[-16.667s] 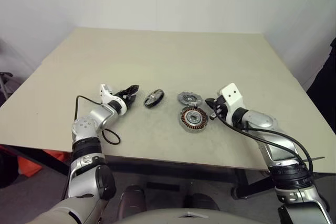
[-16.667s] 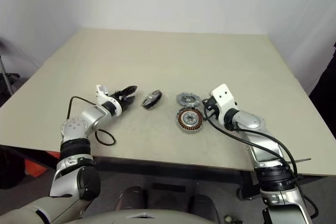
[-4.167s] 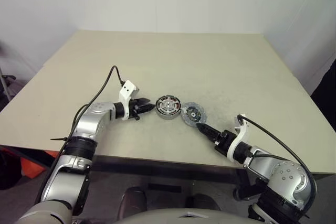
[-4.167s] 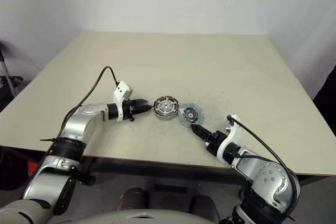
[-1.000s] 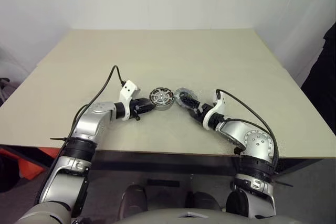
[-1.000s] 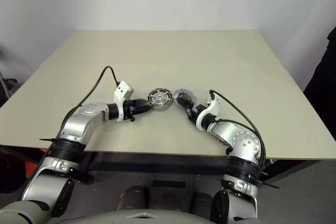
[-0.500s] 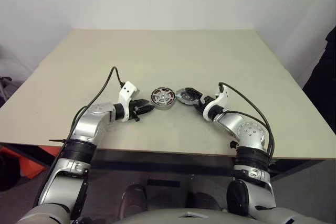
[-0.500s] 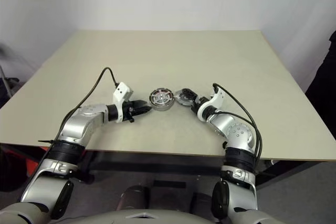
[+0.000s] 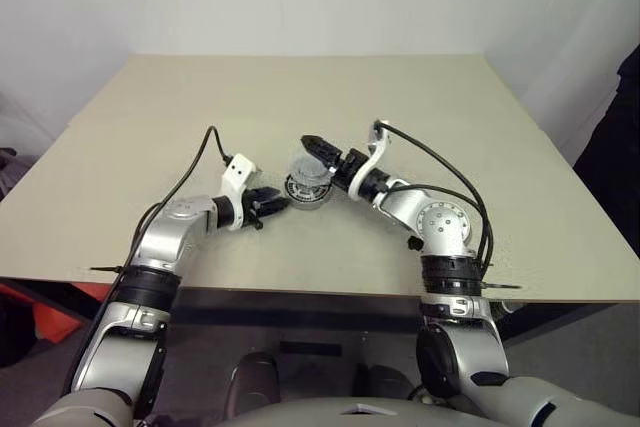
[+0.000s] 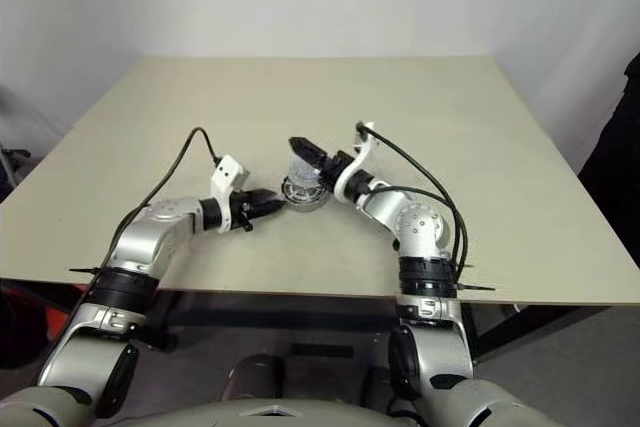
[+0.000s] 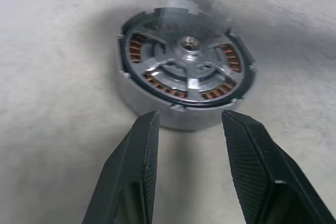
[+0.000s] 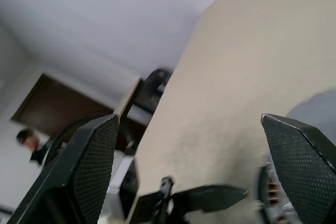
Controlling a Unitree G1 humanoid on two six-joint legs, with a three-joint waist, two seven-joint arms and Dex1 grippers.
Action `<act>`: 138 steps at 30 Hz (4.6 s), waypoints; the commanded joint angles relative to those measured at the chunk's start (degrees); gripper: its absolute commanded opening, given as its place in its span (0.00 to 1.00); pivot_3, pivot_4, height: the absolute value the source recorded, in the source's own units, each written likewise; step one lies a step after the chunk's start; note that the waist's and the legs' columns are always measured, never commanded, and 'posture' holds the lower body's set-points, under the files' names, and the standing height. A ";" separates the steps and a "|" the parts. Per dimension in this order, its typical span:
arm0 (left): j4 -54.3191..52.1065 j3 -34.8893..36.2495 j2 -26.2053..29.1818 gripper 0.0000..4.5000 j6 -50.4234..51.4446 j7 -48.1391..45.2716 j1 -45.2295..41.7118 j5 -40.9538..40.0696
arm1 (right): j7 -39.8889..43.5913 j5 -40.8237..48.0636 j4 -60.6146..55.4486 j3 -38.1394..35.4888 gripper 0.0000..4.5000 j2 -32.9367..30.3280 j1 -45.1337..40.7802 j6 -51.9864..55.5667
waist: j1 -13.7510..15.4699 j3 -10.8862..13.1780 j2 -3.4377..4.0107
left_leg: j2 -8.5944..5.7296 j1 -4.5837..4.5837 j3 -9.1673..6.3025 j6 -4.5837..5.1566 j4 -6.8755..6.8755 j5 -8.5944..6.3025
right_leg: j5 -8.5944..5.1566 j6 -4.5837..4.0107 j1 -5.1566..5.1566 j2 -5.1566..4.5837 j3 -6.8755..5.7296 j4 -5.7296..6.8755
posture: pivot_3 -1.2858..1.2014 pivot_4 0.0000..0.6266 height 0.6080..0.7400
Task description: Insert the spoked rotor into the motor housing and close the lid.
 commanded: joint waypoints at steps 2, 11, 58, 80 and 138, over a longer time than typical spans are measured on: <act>-0.65 3.14 1.82 0.45 -0.94 0.87 -0.15 -0.63 | 2.46 -3.83 -0.56 3.88 0.99 -0.64 -1.57 -1.46 | 0.00 0.01 -0.04 | 0.00 0.00 0.00 0.00 0.00 0.00 | 0.00 0.00 0.00 0.00 0.00 -0.01 | 0.52 0.00 1.00; -1.79 4.04 1.42 0.45 0.09 1.75 1.09 -1.67 | 7.42 -36.04 1.95 26.01 0.99 -10.79 -1.25 -27.21 | 0.09 0.00 -0.26 | 0.00 -0.02 -0.01 0.00 0.04 0.00 | 0.00 0.03 0.02 0.00 0.00 -0.01 | 0.52 0.00 1.00; -4.76 4.28 0.54 0.45 0.82 5.17 3.81 -2.26 | 13.71 -46.78 34.07 17.69 0.70 -3.37 -11.57 -42.07 | -1.72 0.06 -0.41 | 0.13 -0.20 0.00 0.92 1.11 -0.56 | 0.07 -0.13 0.10 0.00 0.01 0.33 | 0.52 0.00 1.00; -3.07 3.84 0.57 0.45 0.42 4.67 2.90 -1.56 | 22.96 -45.78 14.31 22.63 0.70 -6.16 -0.73 -38.47 | -1.67 0.11 -0.48 | 0.12 -0.24 0.00 0.95 1.09 -0.58 | 0.07 -0.12 0.08 0.00 0.01 0.28 | 0.52 0.00 1.00; -4.37 3.94 0.50 0.45 1.18 5.21 3.78 -1.80 | 23.36 -51.25 18.86 26.19 0.70 -8.08 2.61 -39.77 | -1.65 0.09 -0.50 | 0.10 -0.01 0.00 0.98 1.01 -0.60 | 0.06 -0.11 0.32 -0.01 0.03 0.17 | 0.52 0.00 1.00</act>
